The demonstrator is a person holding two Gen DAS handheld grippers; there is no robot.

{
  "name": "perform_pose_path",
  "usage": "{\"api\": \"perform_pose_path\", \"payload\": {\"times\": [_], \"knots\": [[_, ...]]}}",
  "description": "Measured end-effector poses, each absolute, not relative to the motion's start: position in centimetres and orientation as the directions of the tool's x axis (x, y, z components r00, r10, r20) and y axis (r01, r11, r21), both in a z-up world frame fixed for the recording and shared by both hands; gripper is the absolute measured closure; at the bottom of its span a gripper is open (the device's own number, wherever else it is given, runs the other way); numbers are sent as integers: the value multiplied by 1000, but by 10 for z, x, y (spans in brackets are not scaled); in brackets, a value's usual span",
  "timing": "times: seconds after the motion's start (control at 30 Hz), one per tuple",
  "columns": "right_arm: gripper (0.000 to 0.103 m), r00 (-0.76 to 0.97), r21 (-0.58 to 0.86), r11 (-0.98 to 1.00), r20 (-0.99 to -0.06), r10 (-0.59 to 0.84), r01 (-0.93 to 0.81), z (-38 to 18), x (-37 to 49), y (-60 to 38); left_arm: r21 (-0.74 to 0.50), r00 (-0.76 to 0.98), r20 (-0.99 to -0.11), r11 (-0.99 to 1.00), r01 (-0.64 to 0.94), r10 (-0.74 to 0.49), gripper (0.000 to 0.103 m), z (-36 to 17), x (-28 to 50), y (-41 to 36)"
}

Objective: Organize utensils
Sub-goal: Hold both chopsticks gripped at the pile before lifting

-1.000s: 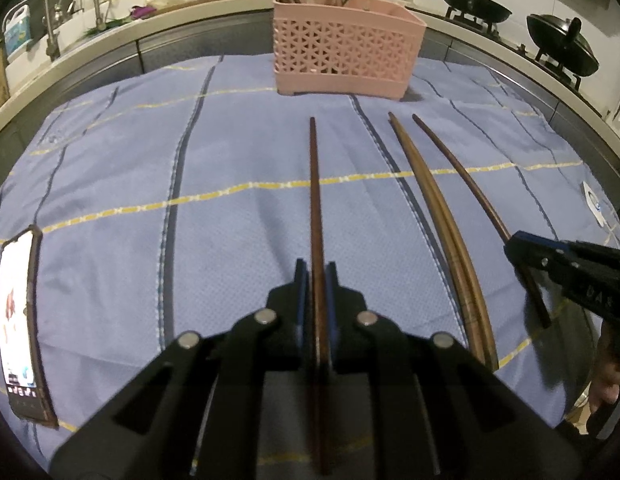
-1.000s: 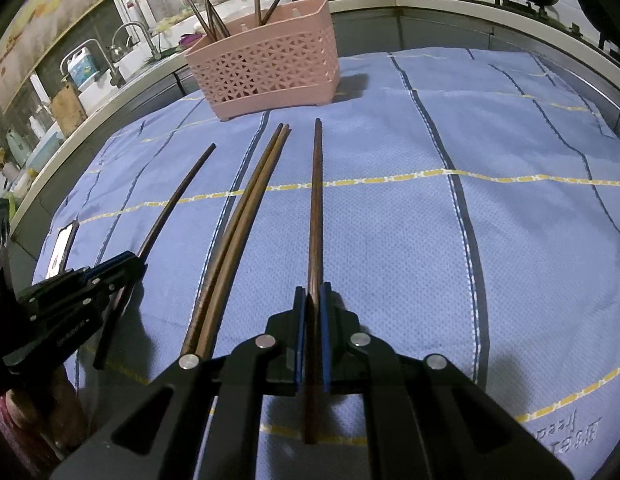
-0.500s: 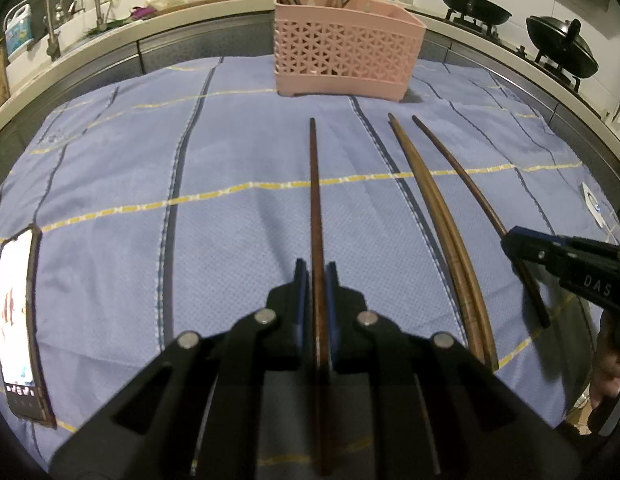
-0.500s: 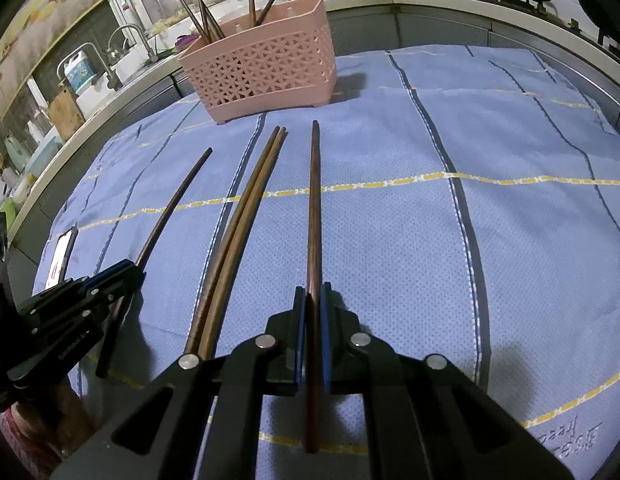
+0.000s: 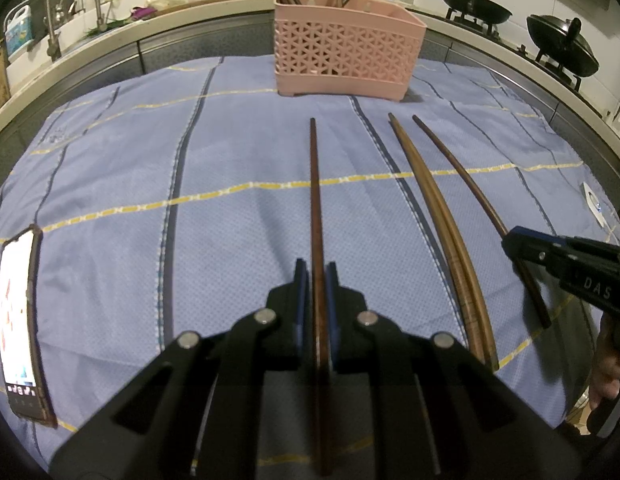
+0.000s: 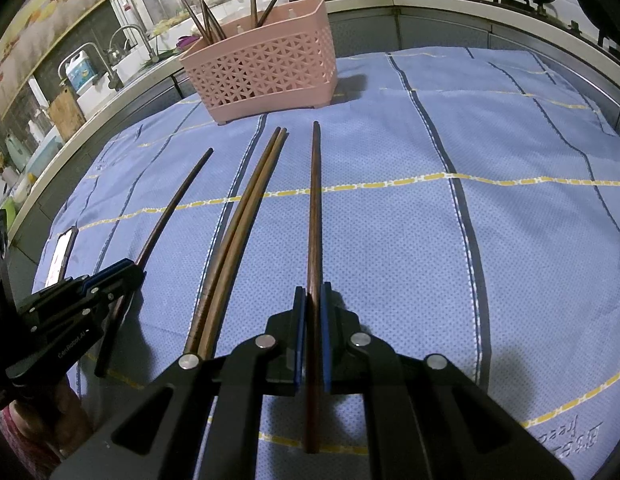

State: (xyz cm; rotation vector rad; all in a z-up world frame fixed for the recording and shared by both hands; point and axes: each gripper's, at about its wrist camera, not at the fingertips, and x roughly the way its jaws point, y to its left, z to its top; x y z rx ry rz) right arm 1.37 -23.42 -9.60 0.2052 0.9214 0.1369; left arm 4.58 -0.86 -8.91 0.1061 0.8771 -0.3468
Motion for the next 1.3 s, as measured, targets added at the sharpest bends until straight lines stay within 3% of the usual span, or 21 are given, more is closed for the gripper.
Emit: {"api": "perform_pose_path", "payload": {"times": [1.07, 1.3], "knots": [[95, 603, 223, 974, -773, 198, -35, -96, 13, -233, -47, 589, -768, 939, 340, -252, 93, -89, 45, -10], [95, 603, 224, 974, -772, 200, -36, -96, 12, -233, -40, 590, -768, 937, 347, -251, 88, -89, 45, -12]]}}
